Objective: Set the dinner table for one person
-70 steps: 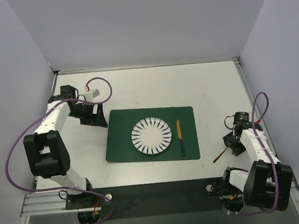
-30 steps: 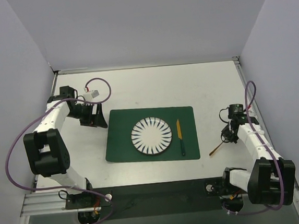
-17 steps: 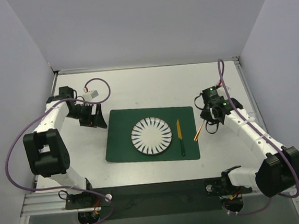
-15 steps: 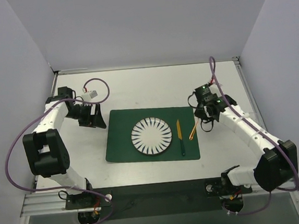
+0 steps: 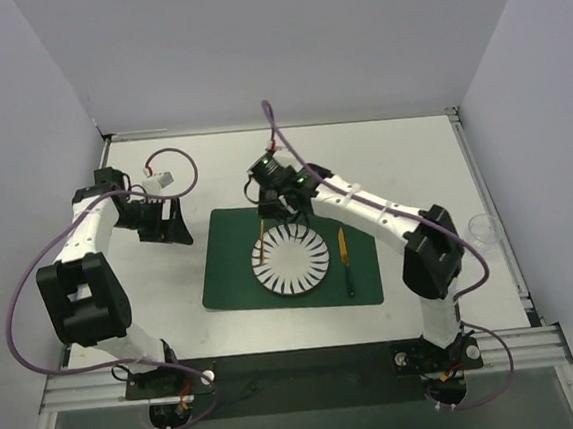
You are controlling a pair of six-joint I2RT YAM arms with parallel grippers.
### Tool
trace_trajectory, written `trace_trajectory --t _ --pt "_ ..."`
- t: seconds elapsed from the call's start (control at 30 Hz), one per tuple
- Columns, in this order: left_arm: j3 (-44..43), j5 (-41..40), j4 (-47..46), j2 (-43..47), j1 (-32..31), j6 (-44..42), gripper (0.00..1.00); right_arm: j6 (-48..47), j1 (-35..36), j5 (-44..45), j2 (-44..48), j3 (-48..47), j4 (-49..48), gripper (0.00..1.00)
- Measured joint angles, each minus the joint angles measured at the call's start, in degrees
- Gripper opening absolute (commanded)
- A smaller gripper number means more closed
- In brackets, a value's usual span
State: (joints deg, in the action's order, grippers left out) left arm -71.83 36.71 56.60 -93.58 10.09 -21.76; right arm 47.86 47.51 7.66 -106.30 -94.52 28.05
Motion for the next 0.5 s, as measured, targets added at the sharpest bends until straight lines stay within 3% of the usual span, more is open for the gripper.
trace_trajectory --t 0.23,0.5 --pt "0.90 -0.42 0.42 2.36 1.92 -1.20 0.88 1.55 6.56 -5.92 -16.76 -11.17 -2.51 0.00" --pt "1.40 -0.44 0.66 2.49 2.51 -1.64 0.88 4.90 7.17 -7.76 -23.76 -12.55 -2.58 0.00"
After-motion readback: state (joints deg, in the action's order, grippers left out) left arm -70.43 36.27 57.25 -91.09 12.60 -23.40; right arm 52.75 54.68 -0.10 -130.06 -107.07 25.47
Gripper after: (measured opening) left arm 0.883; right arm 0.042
